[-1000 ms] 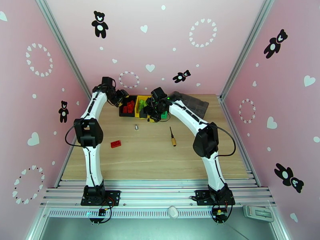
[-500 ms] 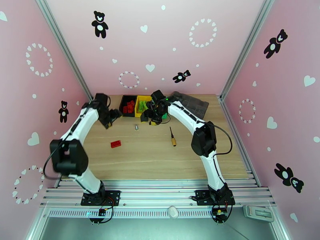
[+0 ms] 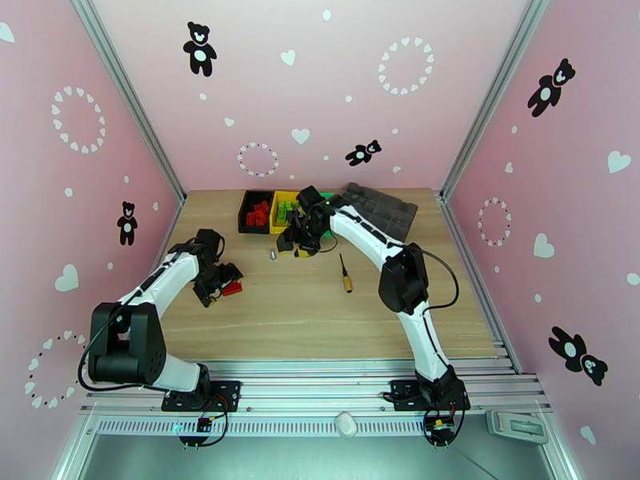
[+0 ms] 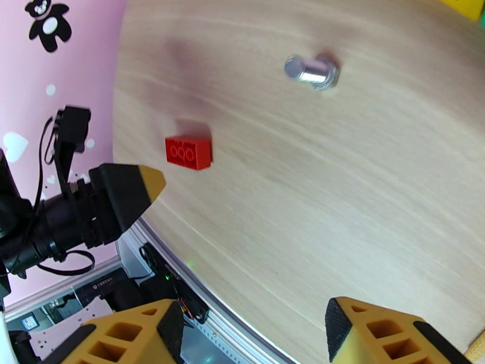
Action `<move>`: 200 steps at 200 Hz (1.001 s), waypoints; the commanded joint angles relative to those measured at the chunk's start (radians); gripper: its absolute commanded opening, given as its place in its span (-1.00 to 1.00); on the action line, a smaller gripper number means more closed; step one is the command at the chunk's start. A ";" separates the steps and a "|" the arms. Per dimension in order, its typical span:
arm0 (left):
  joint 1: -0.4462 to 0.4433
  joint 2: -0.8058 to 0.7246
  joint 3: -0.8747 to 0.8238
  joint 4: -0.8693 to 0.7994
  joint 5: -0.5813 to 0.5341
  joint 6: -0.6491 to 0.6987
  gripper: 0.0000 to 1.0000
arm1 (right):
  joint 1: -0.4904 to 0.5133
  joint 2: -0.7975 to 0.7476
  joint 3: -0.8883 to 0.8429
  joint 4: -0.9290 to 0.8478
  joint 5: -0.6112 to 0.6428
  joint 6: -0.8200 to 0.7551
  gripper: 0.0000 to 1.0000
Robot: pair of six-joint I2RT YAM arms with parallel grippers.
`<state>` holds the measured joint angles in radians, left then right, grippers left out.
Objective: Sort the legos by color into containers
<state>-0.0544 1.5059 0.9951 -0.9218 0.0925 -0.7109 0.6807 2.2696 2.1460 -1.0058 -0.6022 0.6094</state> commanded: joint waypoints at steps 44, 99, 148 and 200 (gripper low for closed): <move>-0.053 0.136 0.048 0.019 -0.053 0.092 0.76 | 0.043 -0.073 -0.145 -0.010 0.048 -0.040 0.35; -0.053 0.211 0.114 -0.032 -0.127 0.145 0.74 | 0.045 -0.101 -0.186 0.010 0.062 -0.025 0.35; -0.053 0.272 0.161 -0.028 -0.097 0.194 0.66 | 0.044 -0.103 -0.188 0.021 0.061 -0.010 0.35; -0.054 0.289 0.157 -0.023 -0.091 0.211 0.41 | 0.044 -0.101 -0.184 0.024 0.067 -0.001 0.34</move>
<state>-0.1028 1.7950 1.1378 -0.9329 0.0063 -0.5213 0.7235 2.2101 1.9667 -0.9886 -0.5453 0.5953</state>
